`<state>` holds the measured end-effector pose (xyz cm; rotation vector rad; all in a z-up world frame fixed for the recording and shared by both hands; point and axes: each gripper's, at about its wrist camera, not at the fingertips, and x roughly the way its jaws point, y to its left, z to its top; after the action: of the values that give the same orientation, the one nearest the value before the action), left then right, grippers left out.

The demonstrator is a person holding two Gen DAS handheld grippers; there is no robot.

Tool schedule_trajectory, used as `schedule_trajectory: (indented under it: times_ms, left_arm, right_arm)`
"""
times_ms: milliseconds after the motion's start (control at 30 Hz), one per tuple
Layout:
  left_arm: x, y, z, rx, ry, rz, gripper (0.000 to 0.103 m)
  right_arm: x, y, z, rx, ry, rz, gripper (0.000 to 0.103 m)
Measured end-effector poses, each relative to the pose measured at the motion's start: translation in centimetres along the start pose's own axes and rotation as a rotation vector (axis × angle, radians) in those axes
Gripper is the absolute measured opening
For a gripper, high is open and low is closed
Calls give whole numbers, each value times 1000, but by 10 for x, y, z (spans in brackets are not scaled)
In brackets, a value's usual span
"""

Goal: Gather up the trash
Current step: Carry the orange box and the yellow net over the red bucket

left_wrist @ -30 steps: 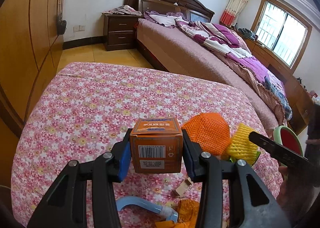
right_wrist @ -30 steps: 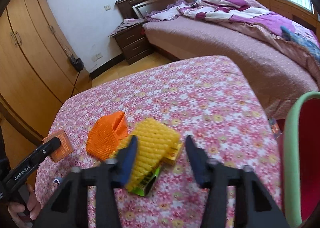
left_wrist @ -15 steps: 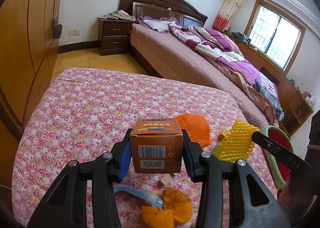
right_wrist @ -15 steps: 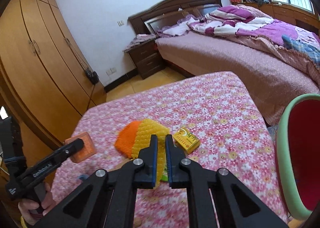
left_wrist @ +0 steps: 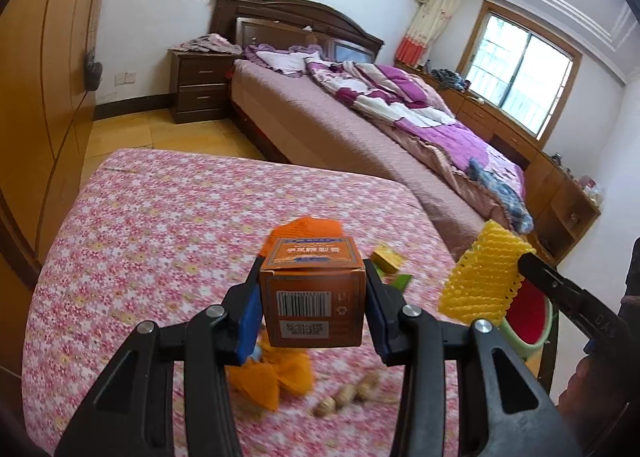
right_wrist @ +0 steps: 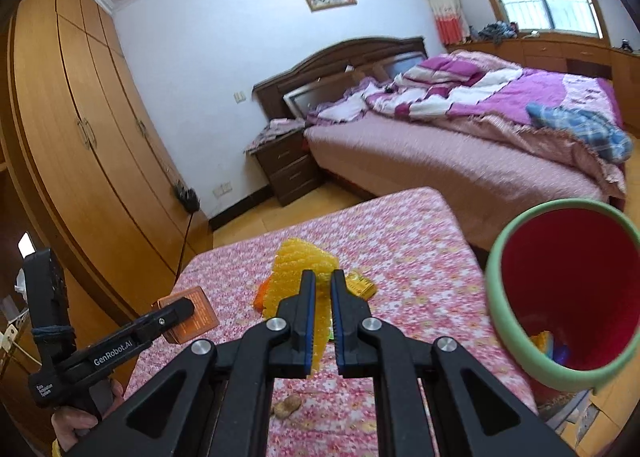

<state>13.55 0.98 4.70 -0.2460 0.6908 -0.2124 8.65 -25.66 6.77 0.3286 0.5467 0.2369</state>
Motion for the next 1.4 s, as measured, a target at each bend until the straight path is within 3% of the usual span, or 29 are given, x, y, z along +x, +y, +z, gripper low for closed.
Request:
schedule_trajectory:
  times_ms: [367,733,1133,1400]
  left_arm:
    - [-11,-63,-3,92,27,-124,45]
    - [14,-135,-11,191,62,-193,45]
    - [74,-219,-24,301,155,-299,45]
    - [108,-254,-38,357,209,-340,46]
  right_arm:
    - [-70,-44,4,48,-137,-124,9]
    - [-101,-115,3,125,-202,-257,9]
    - [-95,-193,-16,241,-159,-353,9]
    - [-81,-219,-27,280,-119,-375,9]
